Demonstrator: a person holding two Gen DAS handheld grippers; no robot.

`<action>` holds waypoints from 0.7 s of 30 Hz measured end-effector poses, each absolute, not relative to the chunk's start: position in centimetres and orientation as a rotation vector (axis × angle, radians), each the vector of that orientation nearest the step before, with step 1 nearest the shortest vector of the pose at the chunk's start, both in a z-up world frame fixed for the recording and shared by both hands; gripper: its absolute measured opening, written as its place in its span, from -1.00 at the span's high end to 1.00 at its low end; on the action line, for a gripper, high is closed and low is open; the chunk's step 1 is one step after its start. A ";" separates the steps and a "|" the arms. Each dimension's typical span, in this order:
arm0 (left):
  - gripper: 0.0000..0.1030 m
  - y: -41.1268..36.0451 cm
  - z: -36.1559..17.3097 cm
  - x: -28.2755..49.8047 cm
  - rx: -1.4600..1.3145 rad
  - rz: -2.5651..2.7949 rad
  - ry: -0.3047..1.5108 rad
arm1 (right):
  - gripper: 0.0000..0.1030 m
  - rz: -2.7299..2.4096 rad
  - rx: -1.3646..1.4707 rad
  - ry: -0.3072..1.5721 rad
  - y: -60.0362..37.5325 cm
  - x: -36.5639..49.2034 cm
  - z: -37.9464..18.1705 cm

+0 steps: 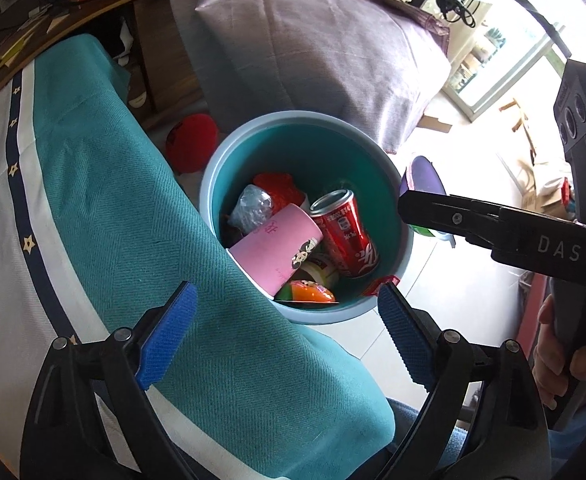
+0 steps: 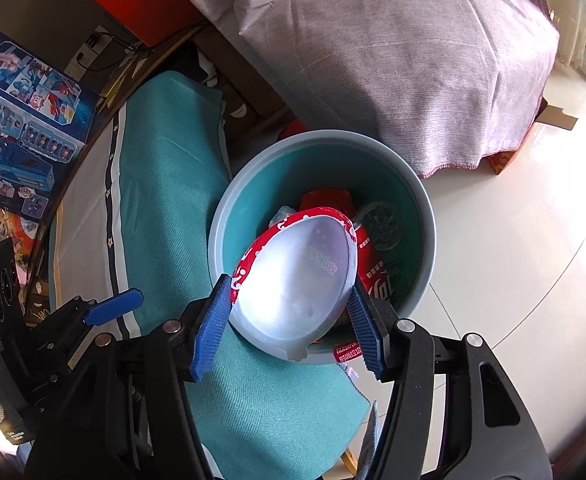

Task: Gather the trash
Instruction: 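Carry the bowl and lid over the teal bin and open both grippers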

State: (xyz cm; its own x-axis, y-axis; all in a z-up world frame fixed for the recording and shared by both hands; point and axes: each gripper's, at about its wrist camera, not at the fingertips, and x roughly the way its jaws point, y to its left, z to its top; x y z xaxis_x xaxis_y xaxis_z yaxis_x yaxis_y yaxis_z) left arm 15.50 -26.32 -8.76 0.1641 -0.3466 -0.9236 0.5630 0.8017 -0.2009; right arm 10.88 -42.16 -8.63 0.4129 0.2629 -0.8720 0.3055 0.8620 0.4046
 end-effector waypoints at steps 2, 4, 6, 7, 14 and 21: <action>-0.78 -25.9 -8.6 15.4 0.203 -0.653 1.245 | -0.08 -0.028 0.557 1.167 -41.7 11.0 -8.6; -0.78 -25.5 -8.5 15.4 0.196 -0.651 1.243 | -0.10 -0.031 0.554 1.170 -41.4 11.2 -8.5; -0.78 -25.2 -8.4 15.5 0.188 -0.650 1.242 | -0.24 -0.037 0.558 1.174 -41.3 11.2 -8.5; -0.78 -25.0 -8.4 15.5 0.184 -0.648 1.244 | -0.28 -0.042 0.557 1.173 -41.3 11.3 -8.5; -0.78 -23.6 -8.4 15.4 0.157 -0.641 1.248 | -0.43 -0.062 0.547 1.172 -40.8 11.1 -7.9; -0.78 -22.5 -8.0 15.1 0.131 -0.632 1.245 | -0.50 -0.069 0.556 1.182 -40.1 10.7 -7.5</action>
